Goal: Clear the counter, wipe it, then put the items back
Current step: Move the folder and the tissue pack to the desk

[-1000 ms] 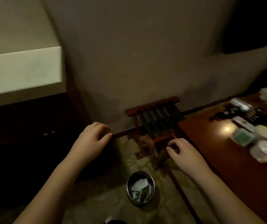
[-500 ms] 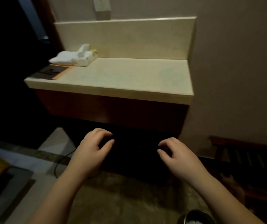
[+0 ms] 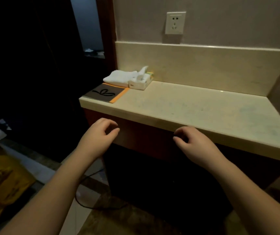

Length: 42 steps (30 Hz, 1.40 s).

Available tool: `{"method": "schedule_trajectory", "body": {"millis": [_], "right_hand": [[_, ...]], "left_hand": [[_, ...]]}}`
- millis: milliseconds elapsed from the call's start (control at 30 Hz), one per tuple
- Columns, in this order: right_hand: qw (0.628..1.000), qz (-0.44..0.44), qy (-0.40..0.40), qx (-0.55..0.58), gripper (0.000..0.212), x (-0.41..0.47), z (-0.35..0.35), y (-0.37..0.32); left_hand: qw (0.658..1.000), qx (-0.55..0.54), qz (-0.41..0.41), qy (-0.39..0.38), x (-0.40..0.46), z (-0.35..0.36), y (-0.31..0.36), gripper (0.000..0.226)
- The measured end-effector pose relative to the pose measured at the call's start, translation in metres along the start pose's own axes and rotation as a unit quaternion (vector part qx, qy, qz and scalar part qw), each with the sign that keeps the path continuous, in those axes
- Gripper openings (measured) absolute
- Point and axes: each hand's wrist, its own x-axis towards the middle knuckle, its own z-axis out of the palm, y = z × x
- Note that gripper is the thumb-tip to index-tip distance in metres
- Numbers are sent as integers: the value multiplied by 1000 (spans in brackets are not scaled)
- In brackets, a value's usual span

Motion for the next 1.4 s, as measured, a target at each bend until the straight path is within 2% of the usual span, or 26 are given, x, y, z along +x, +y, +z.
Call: {"method": "schedule_trajectory", "body": {"millis": [267,433,633,767,900,1100,1167,1267,1400], "right_hand": [[999,34,-1,37,25,108,-19,-32],[975,118,-23,190,23,180,-25,-31],[970,154,-28,188,27,258,-15,-24],[971,164,-49,166,24,305,0,-24],[975,166,-73,132,30,344,15,-21],[981,150,-89,92,31,382,35,-23],[983,143,-79,85,38,391,43,-22],[982,134,-82,106,21,398,49,-20],[975,121,-80,171,17,403,53,-20]], "left_hand": [[998,10,-55,32,82,-37,-38,17],[994,24,-98,39,122,-45,-59,19],[988,49,-141,46,178,-37,-76,16],[980,90,-171,41,214,-21,-93,22],[969,132,-209,7,243,-7,-110,24],[928,216,-298,-58,278,21,-131,64],[919,236,-311,-57,284,25,-130,69],[913,236,-324,-72,295,25,-131,78],[905,239,-335,-109,305,21,-131,85]]}}
